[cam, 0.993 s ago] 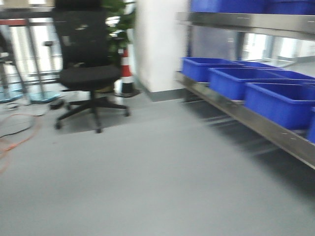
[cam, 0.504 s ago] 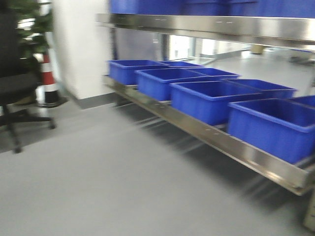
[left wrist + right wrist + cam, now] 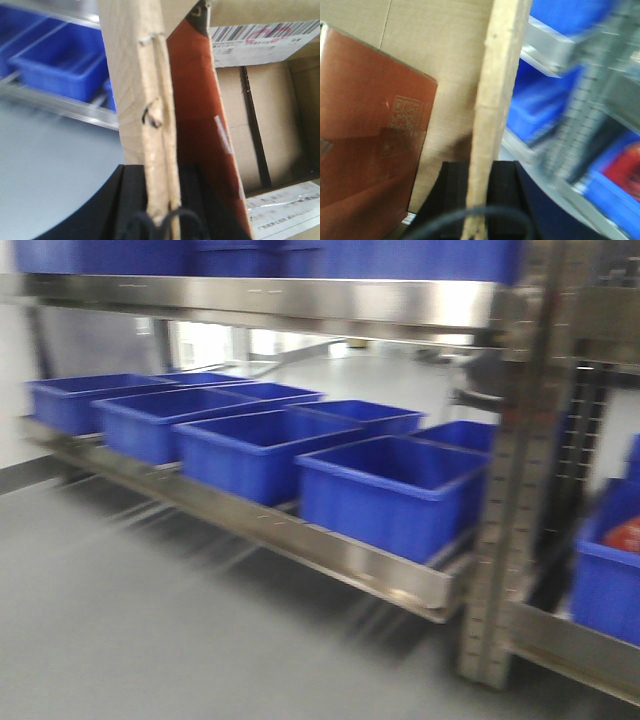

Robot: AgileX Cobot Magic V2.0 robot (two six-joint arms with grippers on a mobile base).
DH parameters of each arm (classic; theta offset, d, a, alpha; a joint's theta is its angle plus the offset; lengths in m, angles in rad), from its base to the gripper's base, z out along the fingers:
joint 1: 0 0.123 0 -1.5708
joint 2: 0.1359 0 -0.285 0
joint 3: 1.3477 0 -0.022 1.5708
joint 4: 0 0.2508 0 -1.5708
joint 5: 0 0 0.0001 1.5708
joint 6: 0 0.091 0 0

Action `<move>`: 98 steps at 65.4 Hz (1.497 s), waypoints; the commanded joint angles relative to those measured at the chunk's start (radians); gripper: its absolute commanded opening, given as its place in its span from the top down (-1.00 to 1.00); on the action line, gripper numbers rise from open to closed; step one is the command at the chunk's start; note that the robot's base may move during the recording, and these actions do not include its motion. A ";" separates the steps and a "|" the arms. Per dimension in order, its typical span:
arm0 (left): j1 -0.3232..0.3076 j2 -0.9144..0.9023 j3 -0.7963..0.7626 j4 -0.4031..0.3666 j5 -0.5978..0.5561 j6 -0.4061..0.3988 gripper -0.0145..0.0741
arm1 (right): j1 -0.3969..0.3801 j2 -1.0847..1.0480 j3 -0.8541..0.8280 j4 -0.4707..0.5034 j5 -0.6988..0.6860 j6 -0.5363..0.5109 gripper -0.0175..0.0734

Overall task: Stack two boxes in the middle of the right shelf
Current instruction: 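Drive the base to the steel shelf rack holding the boxes, then raise the held boxes up to the middle roller shelf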

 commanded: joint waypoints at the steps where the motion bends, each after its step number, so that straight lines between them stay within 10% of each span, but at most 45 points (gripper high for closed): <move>1: 0.002 -0.015 -0.011 -0.016 -0.057 0.000 0.92 | -0.004 -0.005 -0.013 -0.013 -0.065 -0.014 0.95; 98: 0.002 -0.015 -0.011 -0.016 -0.057 0.000 0.92 | -0.004 -0.005 -0.013 -0.013 -0.067 -0.014 0.95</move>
